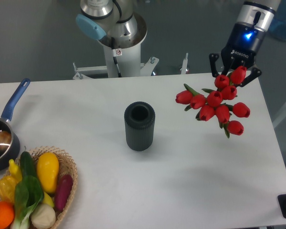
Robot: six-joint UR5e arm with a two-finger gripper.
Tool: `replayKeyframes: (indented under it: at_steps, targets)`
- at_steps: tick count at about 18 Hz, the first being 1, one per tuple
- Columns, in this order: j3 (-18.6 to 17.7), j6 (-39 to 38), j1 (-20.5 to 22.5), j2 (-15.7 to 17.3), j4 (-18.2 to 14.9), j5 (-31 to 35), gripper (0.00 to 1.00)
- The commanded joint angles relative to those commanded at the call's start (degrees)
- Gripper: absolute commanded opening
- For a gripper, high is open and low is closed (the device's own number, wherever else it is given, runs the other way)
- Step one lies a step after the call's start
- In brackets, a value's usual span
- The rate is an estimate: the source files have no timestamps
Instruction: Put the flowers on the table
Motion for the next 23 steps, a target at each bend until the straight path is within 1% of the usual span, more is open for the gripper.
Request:
replayKeyframes:
  at_steps: [10,15,18,23]
  targets:
    - [0.1,-1.1,-0.3,-0.1,-0.3,-0.5,0.27]
    - [1.6,-7.6,-0.2,-0.1,-0.2,-0.1,0.27]
    - [1.6,-11.1,-0.2,0.2,-0.1,0.4,0.27]
    - [2.5,-17.1,0.2,-0.5,1.8,0.5,0.27]
